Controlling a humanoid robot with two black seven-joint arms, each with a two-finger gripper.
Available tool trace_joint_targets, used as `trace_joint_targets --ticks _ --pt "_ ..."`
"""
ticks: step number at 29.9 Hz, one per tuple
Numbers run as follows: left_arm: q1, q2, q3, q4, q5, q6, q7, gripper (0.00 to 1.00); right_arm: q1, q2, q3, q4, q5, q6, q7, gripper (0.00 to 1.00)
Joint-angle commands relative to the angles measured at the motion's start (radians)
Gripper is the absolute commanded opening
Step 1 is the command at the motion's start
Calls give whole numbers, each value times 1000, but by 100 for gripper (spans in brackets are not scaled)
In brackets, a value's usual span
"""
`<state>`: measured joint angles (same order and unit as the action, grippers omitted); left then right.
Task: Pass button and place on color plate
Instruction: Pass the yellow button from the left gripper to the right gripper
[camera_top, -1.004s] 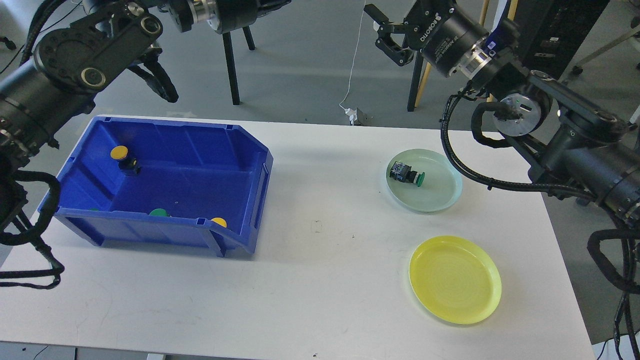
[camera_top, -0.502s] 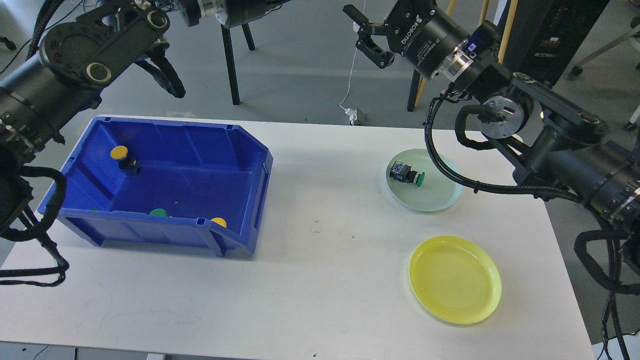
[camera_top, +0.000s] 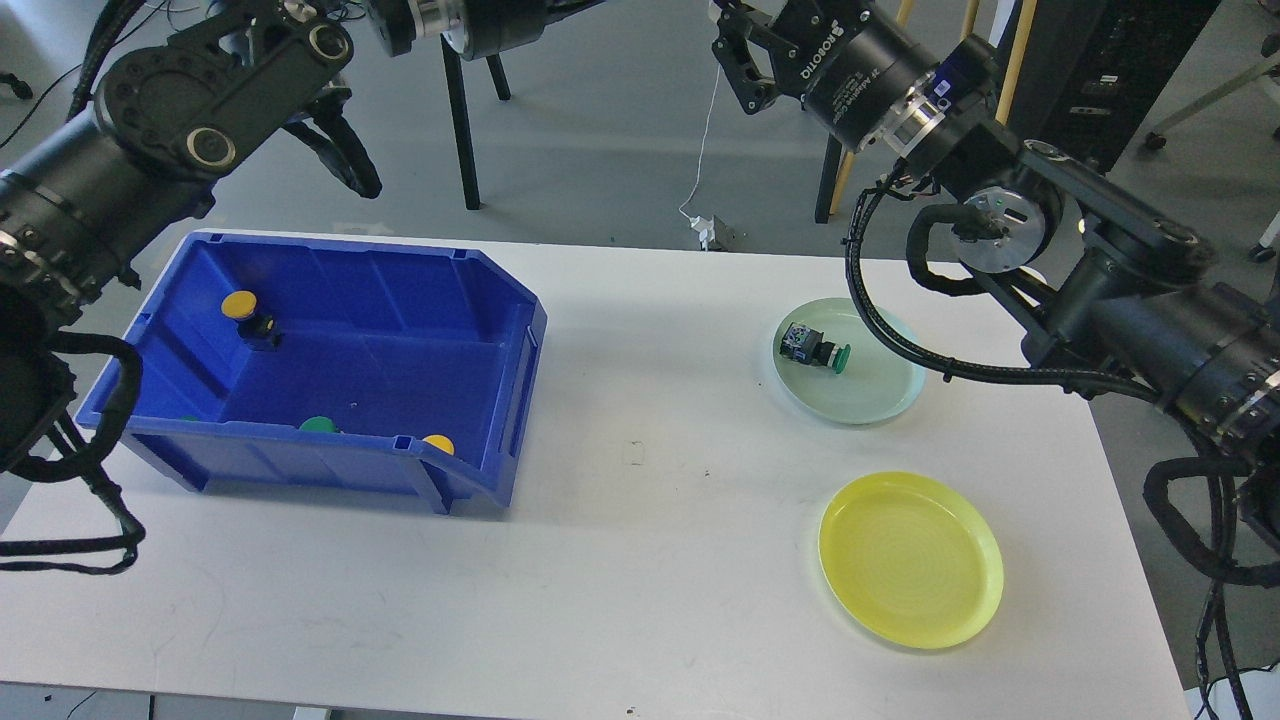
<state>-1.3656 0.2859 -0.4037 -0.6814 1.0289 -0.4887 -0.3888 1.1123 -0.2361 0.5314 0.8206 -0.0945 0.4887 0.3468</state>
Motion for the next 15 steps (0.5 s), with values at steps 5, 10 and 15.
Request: trace_joint_targets --ticks 5,10,15 --pt "0 -1 2 0 0 0 2 42 3 0 1 0 -1 0 0 19" --pt "2 -1 0 0 -1 0 27 91 4 0 1 -1 -2 0 1 19" --pt "2 1 2 0 -1 0 33 99 4 0 1 -1 -2 0 1 19"
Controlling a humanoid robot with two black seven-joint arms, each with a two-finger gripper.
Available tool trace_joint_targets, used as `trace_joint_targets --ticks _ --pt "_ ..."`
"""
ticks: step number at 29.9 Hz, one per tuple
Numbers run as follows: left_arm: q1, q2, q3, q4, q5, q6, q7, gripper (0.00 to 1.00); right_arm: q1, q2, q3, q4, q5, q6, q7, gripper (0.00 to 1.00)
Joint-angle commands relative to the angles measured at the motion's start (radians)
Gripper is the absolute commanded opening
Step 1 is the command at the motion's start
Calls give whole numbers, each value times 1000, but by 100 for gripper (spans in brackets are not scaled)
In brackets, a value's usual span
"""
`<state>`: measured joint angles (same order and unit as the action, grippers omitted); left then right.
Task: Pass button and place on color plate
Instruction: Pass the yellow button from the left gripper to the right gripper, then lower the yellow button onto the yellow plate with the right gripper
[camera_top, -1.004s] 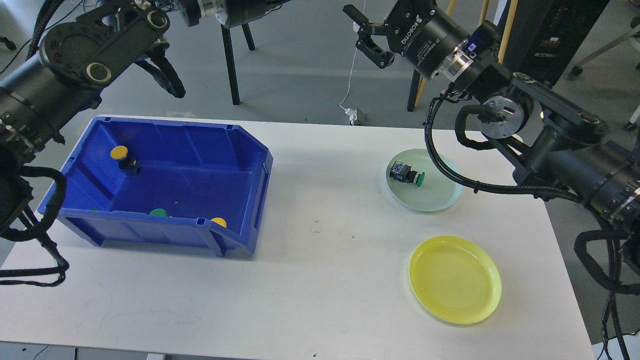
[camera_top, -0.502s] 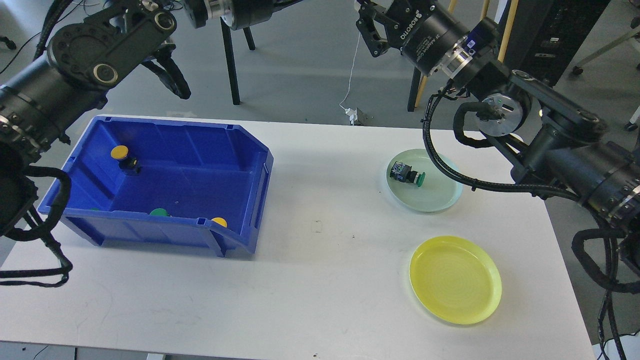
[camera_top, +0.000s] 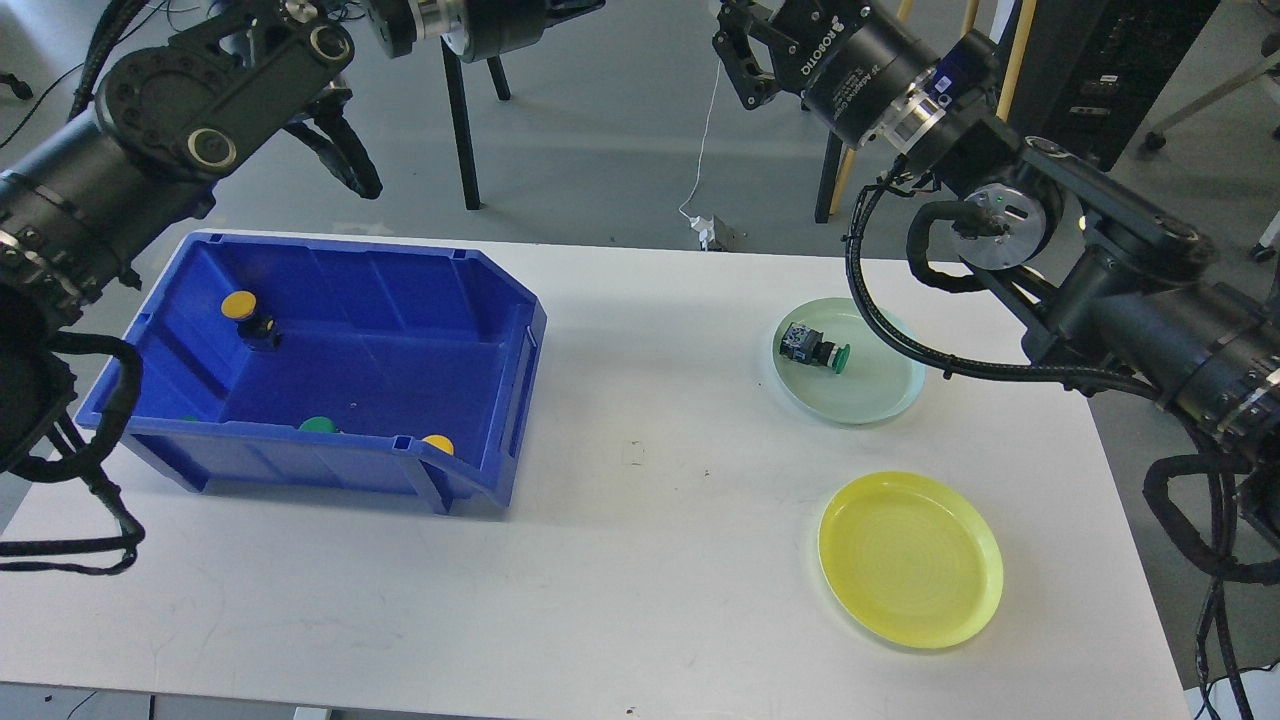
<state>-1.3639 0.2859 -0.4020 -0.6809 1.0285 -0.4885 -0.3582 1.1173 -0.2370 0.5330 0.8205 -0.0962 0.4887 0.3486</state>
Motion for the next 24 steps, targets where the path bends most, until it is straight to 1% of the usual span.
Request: trace_joint_targets --ticks 1,4,7,9,11,17,19,24 --pt "0 2 -1 0 -1 0 1 99 -1 1 -1 -1 0 0 0 19" --pt "0 7 -8 0 -2 0 1 99 4 -1 -1 -12 -2 0 -2 18" --pt "0 22 -2 0 1 0 1 99 1 -27 1 -12 -2 0 -6 18" --pt "3 41 2 0 5 0 1 99 -8 -86 -4 -12 -2 0 -11 18" --pt "12 65 5 0 13 0 1 99 -17 -172 -27 -6 -8 0 -16 19" --pt "17 98 5 26 22 0 -8 99 -112 -356 -209 41 -11 0 -19 19" --pt "14 96 -4 38 21 0 -11 99 -154 -430 -281 103 -11 0 -19 19" --pt "-17 88 -12 57 13 0 -19 99 -307 -565 -402 251 -48 0 -16 19"
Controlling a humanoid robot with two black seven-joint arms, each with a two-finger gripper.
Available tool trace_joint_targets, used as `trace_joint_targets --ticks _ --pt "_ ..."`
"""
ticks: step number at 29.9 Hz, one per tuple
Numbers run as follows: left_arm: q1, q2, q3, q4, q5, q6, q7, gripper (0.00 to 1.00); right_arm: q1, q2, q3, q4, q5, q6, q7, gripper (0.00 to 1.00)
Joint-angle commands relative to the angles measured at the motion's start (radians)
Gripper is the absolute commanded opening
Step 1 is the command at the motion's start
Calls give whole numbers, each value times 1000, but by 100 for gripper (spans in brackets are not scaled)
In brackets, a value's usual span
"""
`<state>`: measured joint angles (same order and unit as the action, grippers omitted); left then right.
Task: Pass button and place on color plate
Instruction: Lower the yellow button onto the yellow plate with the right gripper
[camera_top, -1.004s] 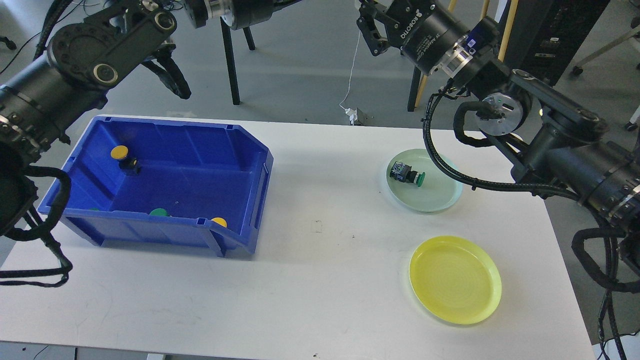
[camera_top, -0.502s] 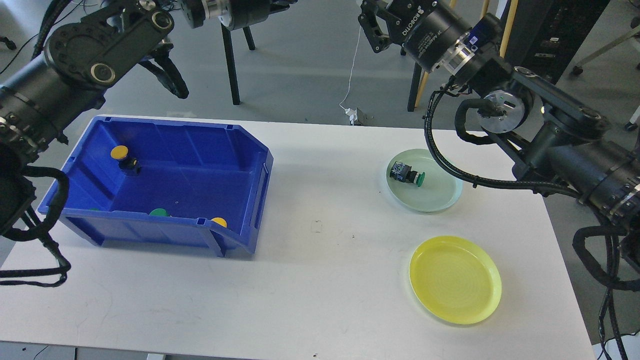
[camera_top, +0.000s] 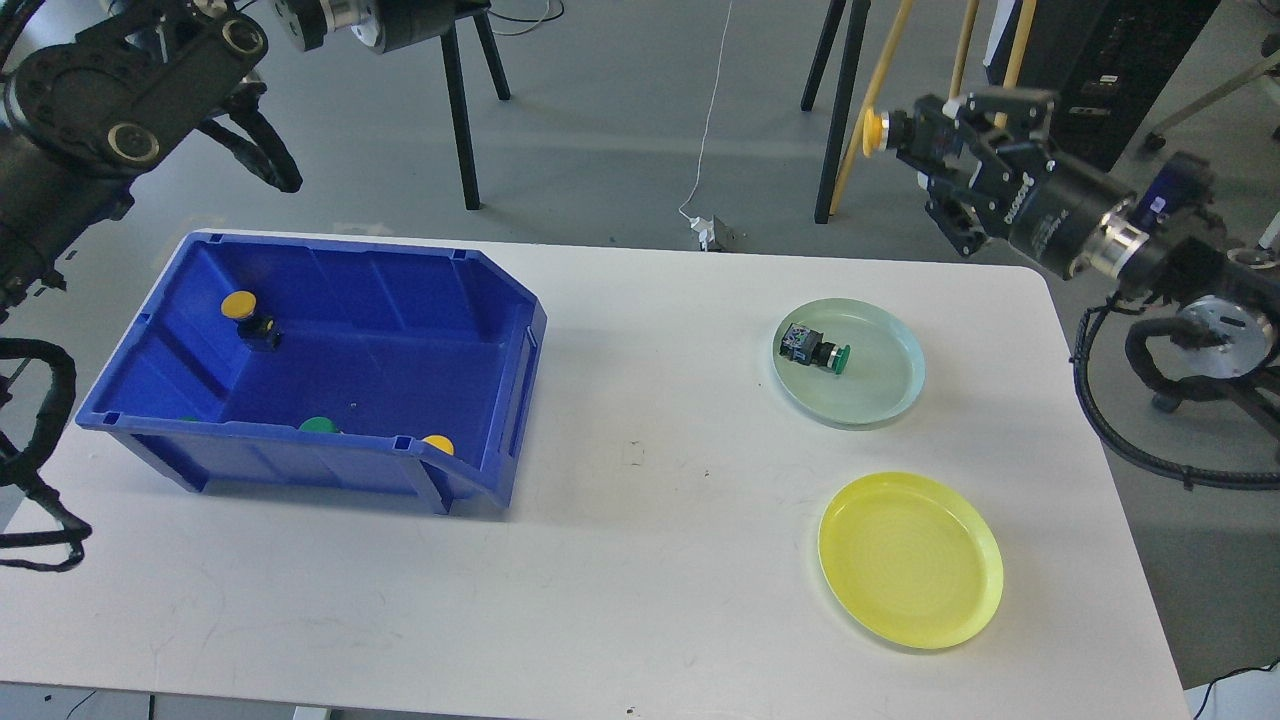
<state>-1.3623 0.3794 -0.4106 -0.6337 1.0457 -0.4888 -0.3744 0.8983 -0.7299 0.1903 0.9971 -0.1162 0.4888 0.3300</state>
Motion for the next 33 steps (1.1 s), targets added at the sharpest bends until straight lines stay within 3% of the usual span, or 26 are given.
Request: trace_joint_targets --ticks 1,7,14,18,27,33 --pt "-21 -8 -4 9 -4 0 -6 99 -128 -92 -69 109 -46 0 3 19" --pt "-21 -22 -5 9 -6 0 -8 99 -294 -164 -74 227 -128 0 3 20" --pt "-24 -28 -5 8 -6 0 -8 99 -378 -157 -77 192 -180 0 3 22" --pt "-26 -28 -7 6 -6 0 -8 99 -426 -138 -75 163 -192 0 3 29" --pt "-32 -27 -7 5 -6 0 -8 99 -427 -126 -77 175 -192 0 -3 83" --pt "-34 -22 -5 5 -4 0 -4 99 -420 -146 -51 179 -186 0 1 95"
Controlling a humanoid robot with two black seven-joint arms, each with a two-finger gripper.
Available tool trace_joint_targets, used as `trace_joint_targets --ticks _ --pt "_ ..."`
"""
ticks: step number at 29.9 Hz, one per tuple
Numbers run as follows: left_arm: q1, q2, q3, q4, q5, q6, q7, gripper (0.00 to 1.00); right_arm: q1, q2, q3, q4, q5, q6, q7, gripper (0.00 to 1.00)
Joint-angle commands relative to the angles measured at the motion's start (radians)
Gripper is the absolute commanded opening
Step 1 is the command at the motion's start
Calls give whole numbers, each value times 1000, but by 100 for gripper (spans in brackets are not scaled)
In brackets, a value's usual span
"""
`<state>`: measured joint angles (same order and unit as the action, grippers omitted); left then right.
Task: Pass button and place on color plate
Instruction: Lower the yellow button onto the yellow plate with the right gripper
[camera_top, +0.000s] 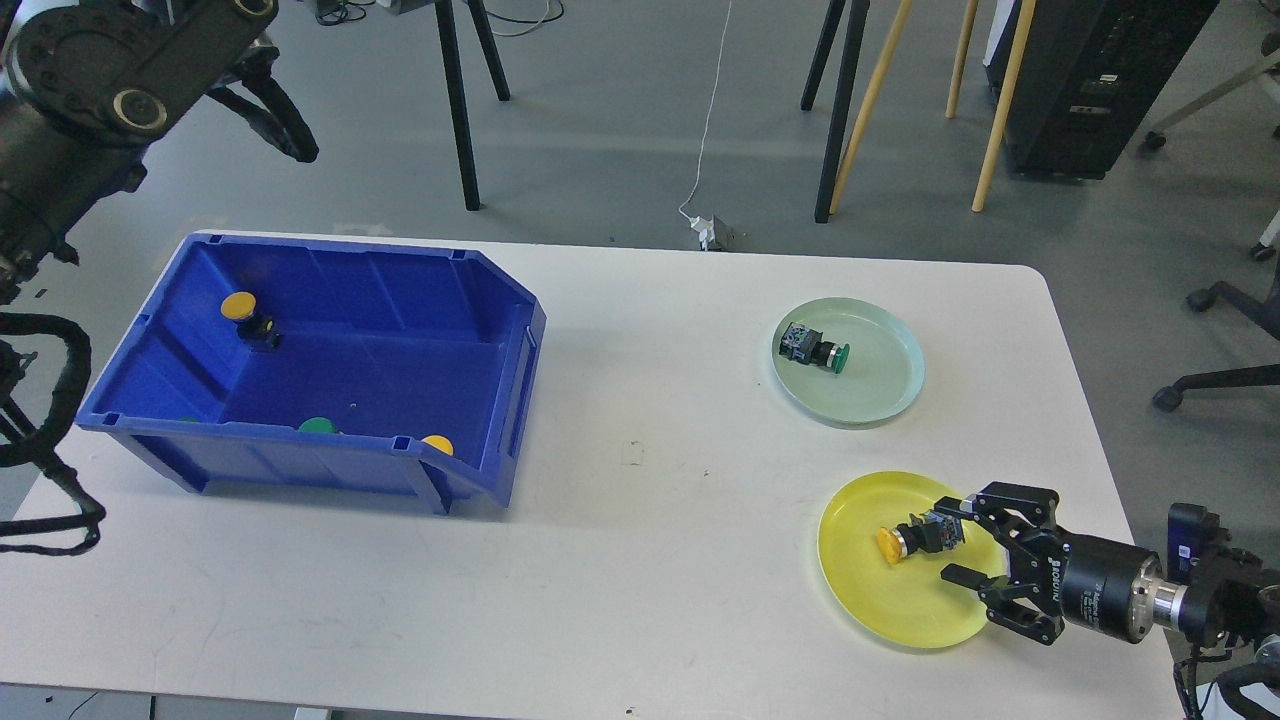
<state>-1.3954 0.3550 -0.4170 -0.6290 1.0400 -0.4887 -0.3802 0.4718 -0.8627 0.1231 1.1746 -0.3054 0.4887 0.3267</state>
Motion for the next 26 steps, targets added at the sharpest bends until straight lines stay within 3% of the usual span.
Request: trace_joint_targets --ticks 1,7,11,14,17,22,26 --pt "-1 2 1 0 2 0 1 99 14 -22 32 10 3 0 11 96" --pt "-19 1 0 0 0 0 0 99 33 -55 333 5 0 0 9 96" --pt "-37 -5 -2 0 -2 0 1 99 60 -30 519 -85 5 0 -24 95" --pt "-50 -8 -2 0 -2 0 1 99 200 49 536 -173 12 0 -104 95" --pt "-56 -22 -2 0 -5 0 4 99 304 100 533 -278 12 -15 -150 95" --pt "-59 -28 -2 0 -5 0 9 99 438 214 532 -487 -1 -61 -161 97" --pt "-59 -30 -2 0 -3 0 9 99 465 260 561 -524 3 -67 -153 99"
